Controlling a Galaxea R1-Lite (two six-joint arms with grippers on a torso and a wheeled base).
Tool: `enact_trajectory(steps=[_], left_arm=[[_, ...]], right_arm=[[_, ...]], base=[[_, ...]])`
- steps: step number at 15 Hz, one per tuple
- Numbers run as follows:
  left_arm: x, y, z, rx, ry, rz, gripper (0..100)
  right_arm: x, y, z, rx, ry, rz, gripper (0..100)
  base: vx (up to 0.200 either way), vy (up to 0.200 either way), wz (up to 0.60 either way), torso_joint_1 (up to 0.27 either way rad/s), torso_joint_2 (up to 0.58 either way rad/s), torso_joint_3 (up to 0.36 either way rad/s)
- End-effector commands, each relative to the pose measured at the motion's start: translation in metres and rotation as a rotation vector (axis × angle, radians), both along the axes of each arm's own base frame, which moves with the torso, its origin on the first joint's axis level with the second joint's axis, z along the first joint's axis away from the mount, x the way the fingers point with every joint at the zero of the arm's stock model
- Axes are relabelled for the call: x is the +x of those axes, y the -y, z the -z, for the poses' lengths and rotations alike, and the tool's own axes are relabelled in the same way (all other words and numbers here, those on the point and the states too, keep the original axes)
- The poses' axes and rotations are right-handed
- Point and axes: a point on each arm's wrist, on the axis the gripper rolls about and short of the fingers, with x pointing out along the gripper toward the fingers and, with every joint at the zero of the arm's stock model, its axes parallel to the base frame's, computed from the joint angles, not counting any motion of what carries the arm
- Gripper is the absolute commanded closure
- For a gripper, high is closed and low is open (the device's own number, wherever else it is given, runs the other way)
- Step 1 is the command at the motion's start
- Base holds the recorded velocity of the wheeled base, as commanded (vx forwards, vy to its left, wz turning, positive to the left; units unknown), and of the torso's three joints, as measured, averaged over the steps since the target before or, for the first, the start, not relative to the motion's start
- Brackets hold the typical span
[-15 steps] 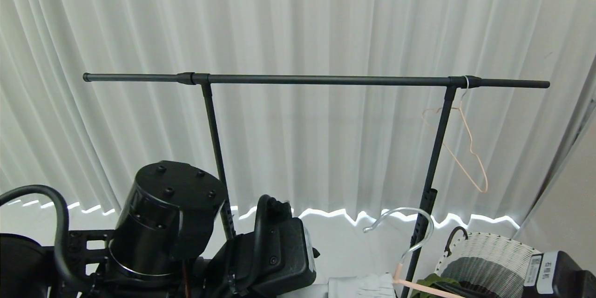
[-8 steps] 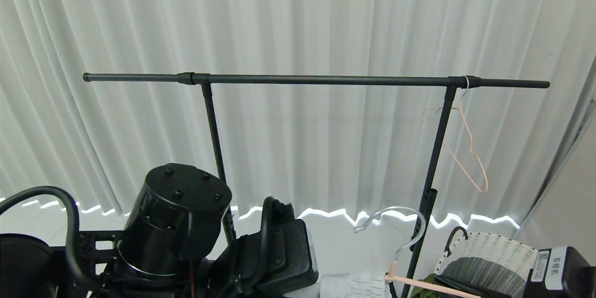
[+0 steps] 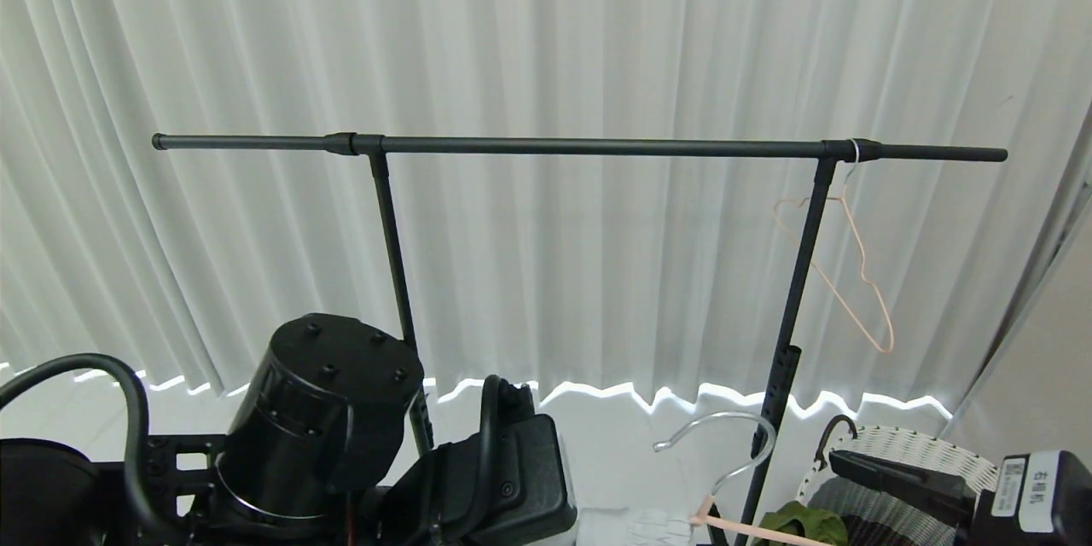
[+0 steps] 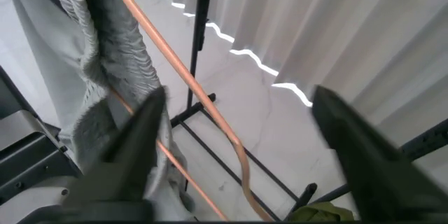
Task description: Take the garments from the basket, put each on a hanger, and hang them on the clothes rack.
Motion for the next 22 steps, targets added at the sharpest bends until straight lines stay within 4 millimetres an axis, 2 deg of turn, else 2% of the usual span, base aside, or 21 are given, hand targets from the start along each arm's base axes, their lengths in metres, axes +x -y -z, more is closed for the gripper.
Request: enact_trajectory(steps=[1, 5, 8, 10, 14, 18, 19, 22], left_arm=[[-0.002, -0.005, 0.003, 0.03, 0.02, -0.048, 100], [0.011, -0.015, 0.004, 0.076, 0.057, -0.22, 100], [0.018, -0.013, -0.013, -0.031, -0.019, -0.342, 100], [0.019, -0.014, -0.027, -0.085, -0.014, -0.412, 100], [0.023, -0.015, -0.042, -0.168, 0.087, -0.478, 100], [0.026, -0.012, -0.052, -0.245, 0.151, -0.468, 100], [0.025, -0.012, -0.053, -0.248, 0.156, -0.46, 100], [0.023, -0.011, -0.056, -0.261, 0.161, -0.448, 100]], right_arm=[[-0.001, 0.004, -0.002, 0.01, 0.005, 0.006, 0], [-0.003, 0.0, -0.003, 0.014, -0.003, -0.039, 0], [-0.003, -0.012, 0.004, -0.013, -0.045, -0.084, 0], [0.001, -0.029, 0.004, 0.02, -0.124, -0.069, 0], [0.013, -0.06, 0.016, 0.08, -0.307, 0.022, 0], [0.034, -0.072, 0.028, 0.13, -0.404, 0.169, 0], [0.049, -0.076, 0.027, 0.172, -0.42, 0.237, 0], [0.073, -0.077, 0.031, 0.18, -0.421, 0.325, 0]], base=[[0.0, 0.0, 0.0, 0.0, 0.0, 0.0], [0.0, 0.0, 0.0, 0.0, 0.0, 0.0], [0.0, 0.0, 0.0, 0.0, 0.0, 0.0], [0.0, 0.0, 0.0, 0.0, 0.0, 0.0], [0.0, 0.0, 0.0, 0.0, 0.0, 0.0], [0.0, 0.0, 0.0, 0.0, 0.0, 0.0], [0.0, 0.0, 0.0, 0.0, 0.0, 0.0], [0.0, 0.0, 0.0, 0.0, 0.0, 0.0]])
